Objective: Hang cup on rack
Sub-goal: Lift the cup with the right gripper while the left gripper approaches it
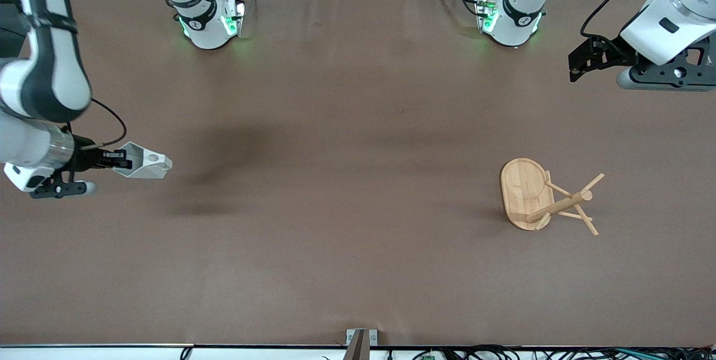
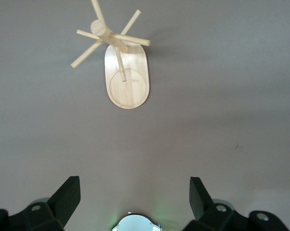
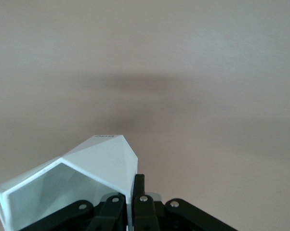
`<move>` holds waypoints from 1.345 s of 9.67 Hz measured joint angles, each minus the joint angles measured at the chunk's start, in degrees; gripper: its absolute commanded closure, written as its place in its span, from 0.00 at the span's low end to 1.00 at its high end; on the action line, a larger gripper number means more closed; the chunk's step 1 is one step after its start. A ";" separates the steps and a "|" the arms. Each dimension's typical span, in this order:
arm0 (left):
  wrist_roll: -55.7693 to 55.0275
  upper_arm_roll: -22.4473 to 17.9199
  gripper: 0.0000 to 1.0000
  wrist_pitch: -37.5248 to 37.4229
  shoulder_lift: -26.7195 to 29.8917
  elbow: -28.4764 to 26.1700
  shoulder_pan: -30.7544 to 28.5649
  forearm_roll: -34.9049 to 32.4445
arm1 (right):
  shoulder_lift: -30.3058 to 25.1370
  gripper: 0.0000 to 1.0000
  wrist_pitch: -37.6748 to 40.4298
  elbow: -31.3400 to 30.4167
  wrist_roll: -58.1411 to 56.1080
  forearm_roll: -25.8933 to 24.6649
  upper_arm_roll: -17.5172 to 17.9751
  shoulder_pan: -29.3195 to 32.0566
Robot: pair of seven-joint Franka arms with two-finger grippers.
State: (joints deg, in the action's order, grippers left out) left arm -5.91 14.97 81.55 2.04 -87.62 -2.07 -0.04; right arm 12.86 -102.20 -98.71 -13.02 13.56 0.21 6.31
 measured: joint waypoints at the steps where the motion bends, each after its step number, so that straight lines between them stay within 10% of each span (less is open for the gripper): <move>1: 0.10 2.51 0.00 0.07 -0.27 0.35 0.56 0.70 | -0.33 0.99 1.25 1.25 -0.16 5.99 0.07 -0.05; 6: 1.17 16.54 0.00 6.47 -4.90 3.26 3.72 11.35 | 0.90 0.99 2.87 -2.78 -0.99 37.93 7.03 -2.86; 13: 6.74 19.63 0.00 15.73 -17.10 14.70 21.14 0.35 | 1.40 1.00 2.81 -11.56 -1.01 58.26 18.90 -4.50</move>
State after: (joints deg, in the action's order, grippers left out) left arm 0.84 34.60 97.28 -15.05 -72.92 19.07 0.31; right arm 14.26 -99.39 -110.27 -14.03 71.82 19.11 1.82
